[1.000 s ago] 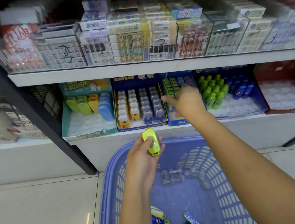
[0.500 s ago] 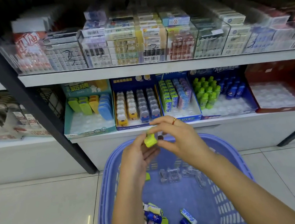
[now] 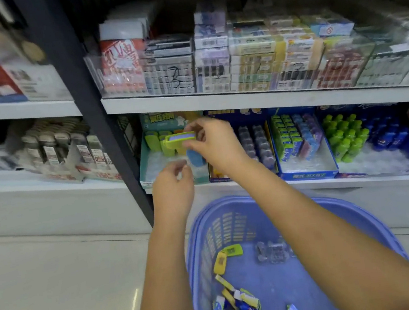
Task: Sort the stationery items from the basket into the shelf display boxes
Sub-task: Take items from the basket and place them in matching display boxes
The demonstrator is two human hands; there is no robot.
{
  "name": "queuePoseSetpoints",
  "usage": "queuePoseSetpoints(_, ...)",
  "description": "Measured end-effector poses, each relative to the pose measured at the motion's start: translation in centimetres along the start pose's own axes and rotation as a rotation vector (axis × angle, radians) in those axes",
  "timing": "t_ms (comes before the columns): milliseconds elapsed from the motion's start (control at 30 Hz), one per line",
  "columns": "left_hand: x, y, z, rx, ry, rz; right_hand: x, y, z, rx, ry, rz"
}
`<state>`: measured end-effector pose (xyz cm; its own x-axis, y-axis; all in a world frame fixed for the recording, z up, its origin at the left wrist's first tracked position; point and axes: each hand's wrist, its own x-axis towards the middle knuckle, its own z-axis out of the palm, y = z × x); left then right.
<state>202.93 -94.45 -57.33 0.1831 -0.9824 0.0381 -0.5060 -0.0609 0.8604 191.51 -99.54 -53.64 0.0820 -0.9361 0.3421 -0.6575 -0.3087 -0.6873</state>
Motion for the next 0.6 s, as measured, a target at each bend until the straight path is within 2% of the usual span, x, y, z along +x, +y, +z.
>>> queuePoseSetpoints(167, 1.8, -3.5, -0.2, 0.496, -0.161, 0.154, 5.0, -0.9, 4.7, -0.341, -0.268, -0.079)
queuePoseSetpoints(400, 1.5, -6.0, -0.6, 0.448, -0.167, 0.208, 7.9, -1.1, 7.5, -0.289, -0.32, -0.065)
queuePoseSetpoints(600, 1.6, -6.3, -0.7, 0.428, -0.168, 0.23, 7.8, -0.5, 9.0, -0.379, -0.281, -0.15)
